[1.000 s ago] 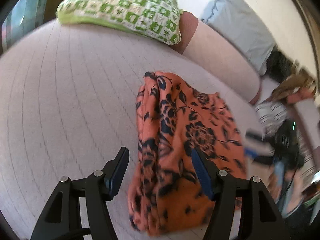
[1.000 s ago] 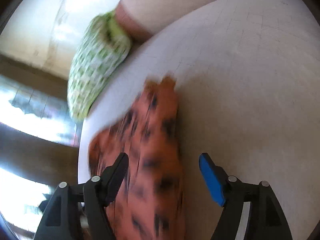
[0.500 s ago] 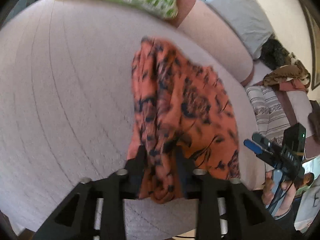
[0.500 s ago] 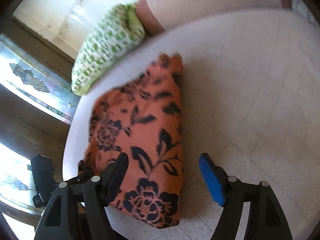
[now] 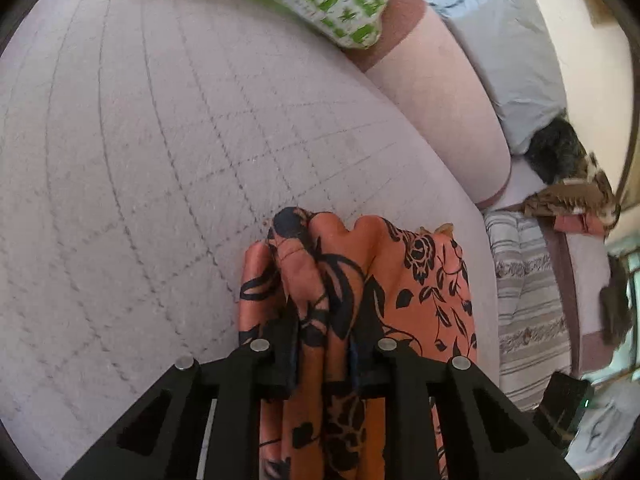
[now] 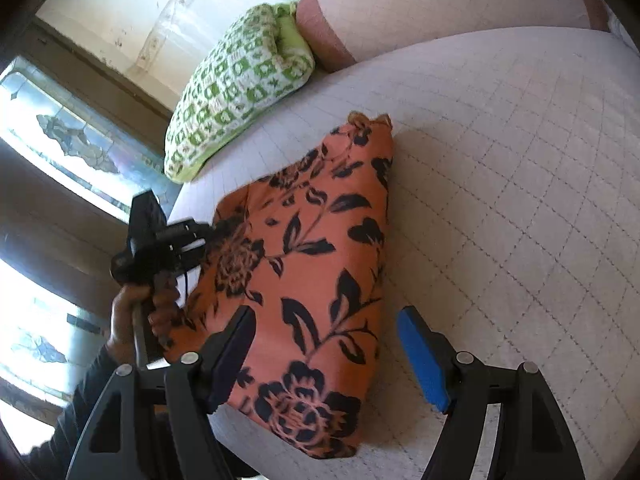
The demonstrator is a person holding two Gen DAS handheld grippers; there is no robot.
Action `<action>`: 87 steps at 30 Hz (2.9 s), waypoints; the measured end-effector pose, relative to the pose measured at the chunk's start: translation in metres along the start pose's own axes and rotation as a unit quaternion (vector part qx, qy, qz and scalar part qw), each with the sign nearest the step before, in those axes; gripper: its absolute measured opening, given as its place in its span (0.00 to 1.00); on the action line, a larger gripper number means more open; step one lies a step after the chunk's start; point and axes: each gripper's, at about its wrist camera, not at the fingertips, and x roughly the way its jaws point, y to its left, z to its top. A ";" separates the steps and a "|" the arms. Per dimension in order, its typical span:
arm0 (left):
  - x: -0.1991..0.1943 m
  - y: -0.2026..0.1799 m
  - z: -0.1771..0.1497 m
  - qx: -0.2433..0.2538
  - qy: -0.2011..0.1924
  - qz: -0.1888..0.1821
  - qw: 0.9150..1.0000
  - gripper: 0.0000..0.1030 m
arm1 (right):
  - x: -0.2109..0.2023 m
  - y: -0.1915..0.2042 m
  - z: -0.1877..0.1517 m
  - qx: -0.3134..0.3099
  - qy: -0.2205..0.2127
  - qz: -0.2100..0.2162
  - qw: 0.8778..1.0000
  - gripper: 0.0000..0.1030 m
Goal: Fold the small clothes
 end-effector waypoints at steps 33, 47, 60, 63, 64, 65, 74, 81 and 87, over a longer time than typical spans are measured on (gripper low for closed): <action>-0.063 -0.111 -0.093 0.133 -0.096 0.052 0.985 0.23 | 0.008 0.005 0.053 -0.010 0.010 0.058 0.998 0.31; 0.004 -0.203 -0.070 0.173 -0.091 0.035 0.980 0.24 | -0.084 -0.072 0.112 0.004 -0.065 0.054 0.996 0.31; 0.066 -0.148 -0.086 0.145 -0.067 0.111 0.981 0.58 | -0.013 -0.159 0.077 0.038 -0.035 -0.001 0.999 0.46; 0.041 -0.147 -0.088 0.149 -0.084 0.112 0.979 0.58 | -0.039 -0.154 0.076 0.023 -0.064 -0.034 0.997 0.46; 0.031 -0.149 -0.091 0.156 -0.092 0.111 0.977 0.58 | -0.045 -0.150 0.078 0.021 -0.071 -0.038 0.997 0.46; 0.023 -0.150 -0.095 0.162 -0.101 0.110 0.975 0.58 | -0.056 -0.140 0.079 0.013 -0.079 -0.036 0.996 0.46; 0.054 -0.138 -0.125 0.160 -0.025 0.161 0.974 0.67 | -0.031 -0.117 0.046 -0.007 -0.006 0.008 1.000 0.62; 0.020 -0.163 -0.121 0.183 -0.095 0.155 0.966 0.67 | -0.055 -0.091 0.081 -0.041 -0.043 0.017 0.998 0.66; 0.049 -0.143 -0.124 0.172 -0.048 0.196 0.964 0.73 | -0.010 -0.124 0.124 0.024 -0.032 0.006 0.999 0.70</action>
